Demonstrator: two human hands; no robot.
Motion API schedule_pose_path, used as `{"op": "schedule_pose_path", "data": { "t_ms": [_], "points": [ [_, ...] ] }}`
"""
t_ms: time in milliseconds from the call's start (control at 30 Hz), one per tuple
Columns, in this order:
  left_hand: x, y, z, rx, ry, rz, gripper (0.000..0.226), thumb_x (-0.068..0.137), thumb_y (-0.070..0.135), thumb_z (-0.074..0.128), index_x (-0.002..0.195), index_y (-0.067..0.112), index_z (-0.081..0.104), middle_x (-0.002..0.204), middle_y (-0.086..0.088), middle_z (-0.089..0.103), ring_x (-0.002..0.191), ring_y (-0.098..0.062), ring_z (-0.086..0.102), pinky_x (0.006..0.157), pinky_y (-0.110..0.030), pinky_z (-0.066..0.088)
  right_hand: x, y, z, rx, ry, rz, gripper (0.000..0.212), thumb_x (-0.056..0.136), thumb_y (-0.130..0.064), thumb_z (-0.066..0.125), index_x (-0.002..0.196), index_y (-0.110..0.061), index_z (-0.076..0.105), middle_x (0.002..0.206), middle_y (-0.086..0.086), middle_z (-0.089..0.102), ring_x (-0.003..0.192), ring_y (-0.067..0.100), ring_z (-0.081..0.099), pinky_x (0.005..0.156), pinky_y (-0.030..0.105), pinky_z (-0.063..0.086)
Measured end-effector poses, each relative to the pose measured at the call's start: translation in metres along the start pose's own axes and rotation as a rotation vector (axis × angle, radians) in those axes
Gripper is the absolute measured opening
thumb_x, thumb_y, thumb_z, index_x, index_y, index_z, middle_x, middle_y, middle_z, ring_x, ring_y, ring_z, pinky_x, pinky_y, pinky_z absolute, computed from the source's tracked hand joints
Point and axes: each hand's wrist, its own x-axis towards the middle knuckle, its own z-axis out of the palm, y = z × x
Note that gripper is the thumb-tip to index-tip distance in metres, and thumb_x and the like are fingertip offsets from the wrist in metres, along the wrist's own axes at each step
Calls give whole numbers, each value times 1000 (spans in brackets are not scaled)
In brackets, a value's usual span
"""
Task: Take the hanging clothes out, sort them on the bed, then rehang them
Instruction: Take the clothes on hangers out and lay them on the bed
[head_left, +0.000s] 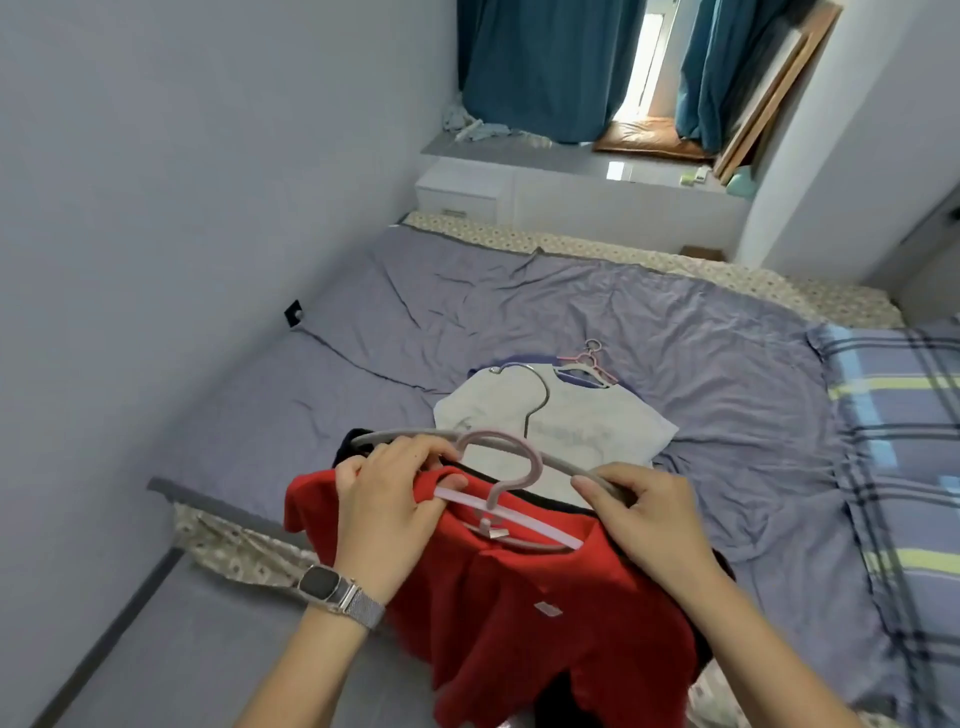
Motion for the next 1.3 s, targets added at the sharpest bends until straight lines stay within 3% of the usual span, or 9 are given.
{"op": "schedule_pose_path", "data": {
  "t_ms": [133,367,433,533,733,867,967,1100,1300],
  "points": [
    [67,6,28,43,-54,7,15,74,53,45,84,43,50,86,24,59,88,5,51,77,-26,19,95,33,-25,-186,172,-4,18,82,-36,69,72,-21,70,61,-1,64,63,15,61,61,32,45],
    [174,18,103,53,-138,-36,9,76,52,47,77,42,49,83,21,59,85,5,52,75,-29,19,303,125,-41,-256,-4,23,40,90,-33,60,53,-26,46,49,-4,44,61,21,49,54,24,34],
    [197,22,129,74,-145,-54,11,77,53,46,76,43,47,82,22,57,85,6,51,73,-29,17,353,168,-37,-355,-107,77,11,92,-33,56,94,-28,65,89,3,68,94,29,61,79,32,43],
    [223,23,162,93,-154,-103,10,80,50,51,75,42,47,80,24,55,87,2,52,70,-29,13,392,216,-17,-518,-391,193,52,95,-38,49,144,-31,35,151,4,34,138,32,30,112,43,20],
    [257,19,206,91,-162,-235,9,82,33,60,79,41,55,82,21,58,91,-3,54,69,-31,14,317,195,-34,102,-480,64,19,95,-35,52,110,-38,63,110,-26,65,108,-8,56,95,13,39],
    [284,27,234,70,-224,-193,7,80,39,63,79,40,57,86,21,59,96,-3,54,72,-30,14,265,216,-42,13,-436,-31,33,86,-64,48,90,-33,57,82,-16,63,76,1,60,69,19,46],
    [301,40,247,62,-223,-130,28,69,43,74,91,45,58,98,23,44,103,-3,41,81,-24,12,277,230,-37,47,-308,57,27,92,-43,54,71,-27,49,66,-16,56,60,-1,51,58,16,39],
    [313,31,250,141,-120,-109,45,67,41,74,108,37,58,112,10,45,108,-13,40,88,-28,19,346,263,-36,19,-328,119,23,94,-17,55,78,-33,58,72,-27,62,73,-12,55,70,11,40],
    [280,-7,265,76,-214,-346,31,70,35,50,97,31,63,106,9,58,106,-20,51,79,-31,27,430,346,0,-566,-115,539,39,85,-15,53,123,-11,57,125,18,58,119,36,50,99,41,41]
  ]
}}
